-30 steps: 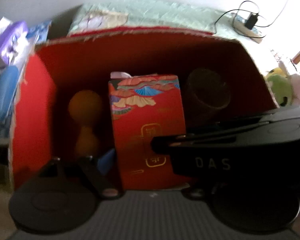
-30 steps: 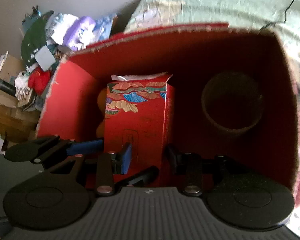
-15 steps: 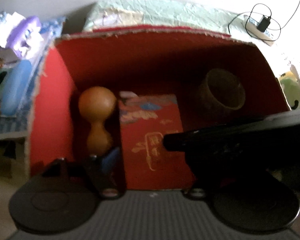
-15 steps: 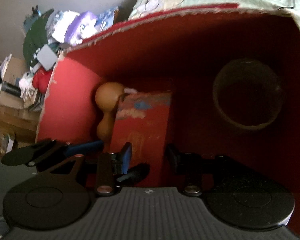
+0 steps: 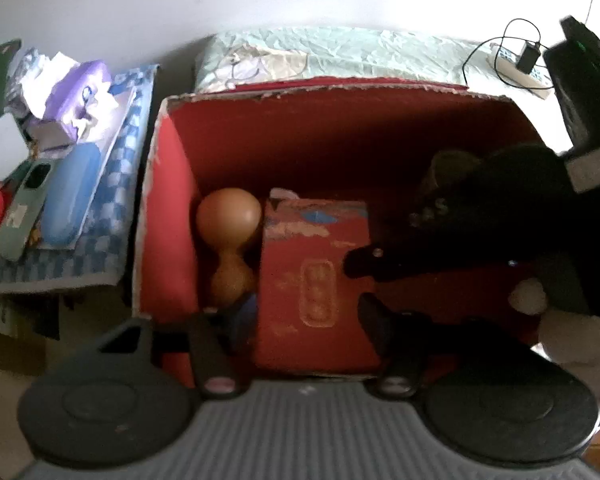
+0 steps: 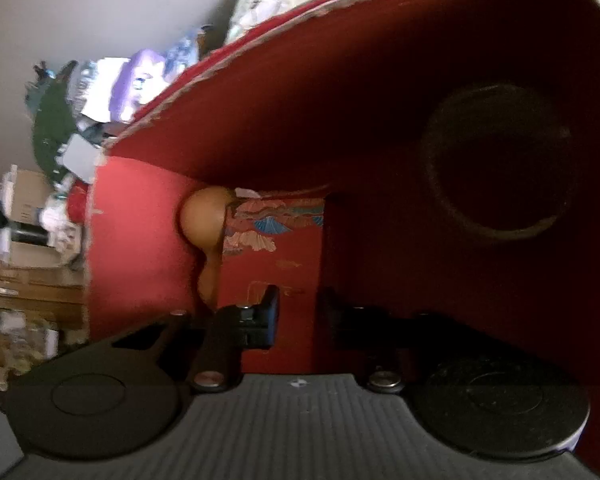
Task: Organize objects
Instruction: 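Lower the gift box into the red box and open the right gripper, then withdraw the right gripper from the box toward the brown pine cone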
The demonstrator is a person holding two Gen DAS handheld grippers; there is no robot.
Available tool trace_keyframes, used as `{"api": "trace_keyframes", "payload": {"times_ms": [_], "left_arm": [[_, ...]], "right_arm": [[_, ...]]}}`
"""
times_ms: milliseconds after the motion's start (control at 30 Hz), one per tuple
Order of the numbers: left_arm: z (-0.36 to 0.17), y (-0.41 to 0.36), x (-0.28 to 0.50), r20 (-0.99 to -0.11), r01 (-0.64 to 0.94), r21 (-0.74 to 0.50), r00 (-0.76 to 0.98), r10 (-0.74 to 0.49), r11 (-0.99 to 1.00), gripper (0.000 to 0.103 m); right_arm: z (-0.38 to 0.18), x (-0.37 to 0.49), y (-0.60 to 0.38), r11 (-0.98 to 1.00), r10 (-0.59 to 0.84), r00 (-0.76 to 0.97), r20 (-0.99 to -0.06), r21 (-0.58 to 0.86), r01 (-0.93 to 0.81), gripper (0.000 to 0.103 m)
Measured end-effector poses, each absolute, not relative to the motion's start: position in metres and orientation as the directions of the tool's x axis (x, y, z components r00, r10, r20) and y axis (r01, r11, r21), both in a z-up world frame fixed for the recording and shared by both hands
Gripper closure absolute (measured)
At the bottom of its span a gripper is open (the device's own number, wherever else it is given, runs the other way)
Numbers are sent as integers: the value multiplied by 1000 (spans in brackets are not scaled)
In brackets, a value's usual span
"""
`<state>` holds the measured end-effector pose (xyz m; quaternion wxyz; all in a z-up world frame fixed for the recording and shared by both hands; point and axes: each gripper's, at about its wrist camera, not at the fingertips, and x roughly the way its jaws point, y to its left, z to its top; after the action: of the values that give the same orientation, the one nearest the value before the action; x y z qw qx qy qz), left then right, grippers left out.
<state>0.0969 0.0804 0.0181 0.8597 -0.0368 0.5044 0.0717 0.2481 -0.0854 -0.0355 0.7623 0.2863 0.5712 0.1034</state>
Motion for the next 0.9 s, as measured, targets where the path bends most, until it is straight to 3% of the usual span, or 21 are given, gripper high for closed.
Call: {"api": "trace_keyframes", "payload": {"times_ms": [333, 633, 900], "left_arm": [[21, 78, 94, -860, -159, 28, 500, 105, 987, 44], [32, 75, 92, -852, -181, 14, 513, 106, 983, 43], [38, 52, 86, -841, -239, 92, 502, 204, 967, 47]], "right_arm": [[-14, 231, -79, 914, 327, 436, -838, 398, 81, 75], [8, 191, -93, 920, 281, 580, -765, 387, 65, 75], [24, 152, -102, 919, 299, 671, -679, 395, -10, 75]]}}
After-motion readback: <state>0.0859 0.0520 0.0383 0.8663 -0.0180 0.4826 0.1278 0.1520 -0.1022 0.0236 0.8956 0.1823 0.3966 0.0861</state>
